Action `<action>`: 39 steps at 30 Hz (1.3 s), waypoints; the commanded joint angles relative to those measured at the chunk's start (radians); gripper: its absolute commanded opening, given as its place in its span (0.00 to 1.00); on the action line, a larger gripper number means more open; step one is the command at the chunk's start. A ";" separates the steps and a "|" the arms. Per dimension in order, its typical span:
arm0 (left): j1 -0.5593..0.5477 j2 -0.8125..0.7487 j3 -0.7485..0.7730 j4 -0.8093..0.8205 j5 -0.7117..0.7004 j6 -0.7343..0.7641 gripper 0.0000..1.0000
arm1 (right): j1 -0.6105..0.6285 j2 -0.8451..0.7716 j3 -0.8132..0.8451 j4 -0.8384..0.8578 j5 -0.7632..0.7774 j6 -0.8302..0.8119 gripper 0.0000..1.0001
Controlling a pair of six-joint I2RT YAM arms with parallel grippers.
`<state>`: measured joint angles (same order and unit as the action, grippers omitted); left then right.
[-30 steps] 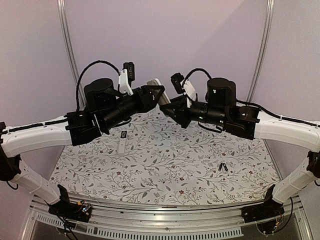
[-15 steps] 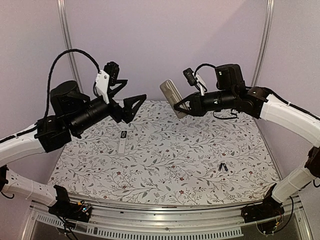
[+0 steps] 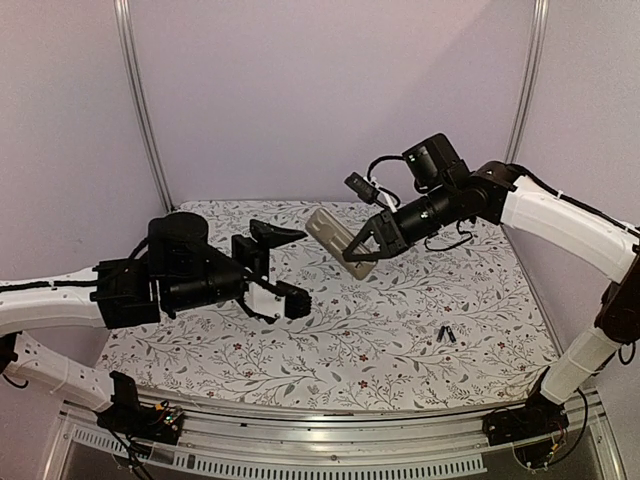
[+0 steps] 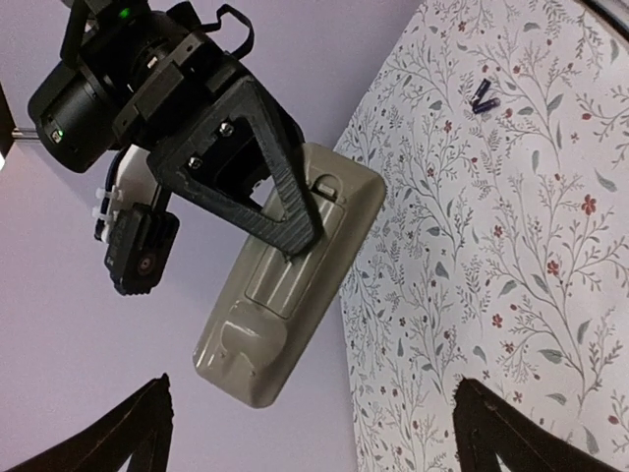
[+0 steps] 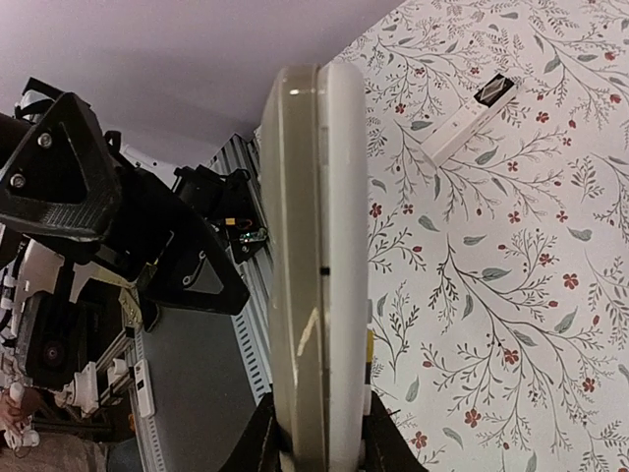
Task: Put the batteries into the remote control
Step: Pass from the right arm to the left
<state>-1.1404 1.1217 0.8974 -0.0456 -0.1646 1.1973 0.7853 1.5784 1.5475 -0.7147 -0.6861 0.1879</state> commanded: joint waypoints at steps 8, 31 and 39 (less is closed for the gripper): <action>-0.001 0.064 -0.006 0.027 0.032 0.243 1.00 | 0.101 0.081 0.077 -0.116 -0.062 -0.029 0.00; -0.012 0.104 0.013 0.102 0.050 -0.013 0.00 | 0.140 0.114 0.200 -0.185 0.048 -0.131 0.23; -0.019 0.023 -0.079 0.303 0.144 -0.428 0.00 | 0.137 -0.045 0.140 0.073 0.113 -0.176 0.86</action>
<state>-1.1469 1.1912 0.8665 0.0803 -0.0860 1.0641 0.9199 1.6585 1.7180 -0.8387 -0.6228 0.0574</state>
